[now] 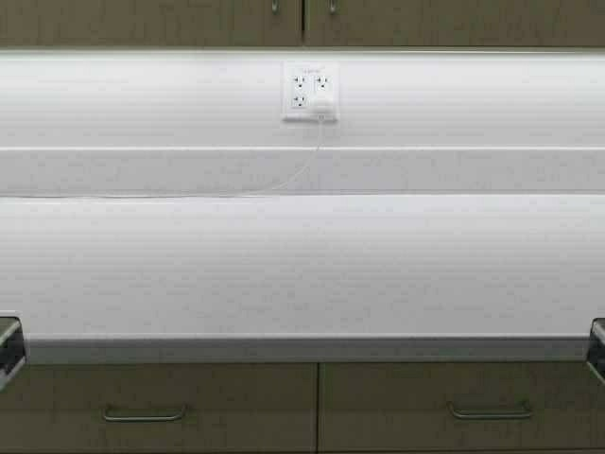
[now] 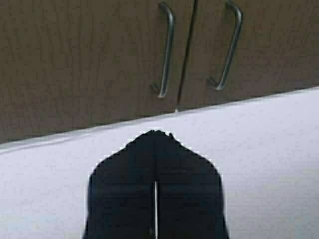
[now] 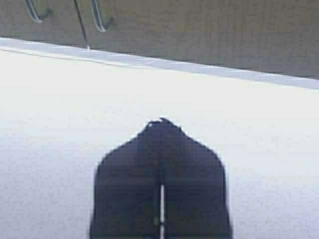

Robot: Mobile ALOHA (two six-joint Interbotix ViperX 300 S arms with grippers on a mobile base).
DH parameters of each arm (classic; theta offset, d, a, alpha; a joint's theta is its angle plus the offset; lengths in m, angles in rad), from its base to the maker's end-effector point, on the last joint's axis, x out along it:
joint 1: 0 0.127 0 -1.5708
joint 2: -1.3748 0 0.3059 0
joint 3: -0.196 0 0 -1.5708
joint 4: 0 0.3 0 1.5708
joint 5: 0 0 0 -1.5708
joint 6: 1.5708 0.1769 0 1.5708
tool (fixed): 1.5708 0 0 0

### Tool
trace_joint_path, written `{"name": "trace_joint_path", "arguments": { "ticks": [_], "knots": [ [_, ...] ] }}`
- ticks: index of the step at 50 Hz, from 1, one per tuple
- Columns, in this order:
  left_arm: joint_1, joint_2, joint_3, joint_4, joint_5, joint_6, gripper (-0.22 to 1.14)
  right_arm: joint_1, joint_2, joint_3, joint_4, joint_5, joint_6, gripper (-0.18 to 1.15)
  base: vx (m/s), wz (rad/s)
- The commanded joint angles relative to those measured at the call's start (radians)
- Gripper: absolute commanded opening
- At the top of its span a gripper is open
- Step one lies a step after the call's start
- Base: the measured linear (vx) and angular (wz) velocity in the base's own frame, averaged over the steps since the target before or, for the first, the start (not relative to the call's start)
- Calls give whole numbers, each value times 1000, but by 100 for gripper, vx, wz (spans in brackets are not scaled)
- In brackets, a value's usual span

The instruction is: Open the cabinet, put the pot inside, then close it

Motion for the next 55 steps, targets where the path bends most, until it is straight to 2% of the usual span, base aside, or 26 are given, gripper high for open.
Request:
{"name": "trace_joint_path", "arguments": {
  "ticks": [1, 55],
  "knots": [
    [-2, -11, -2, 3, -5, 9, 3, 5, -28, -15, 2, -6, -3, 6, 1, -1],
    [0, 29, 23, 3, -5, -6, 3, 5, -43, -6, -2, 32, -5, 6, 0, 0]
  ]
}}
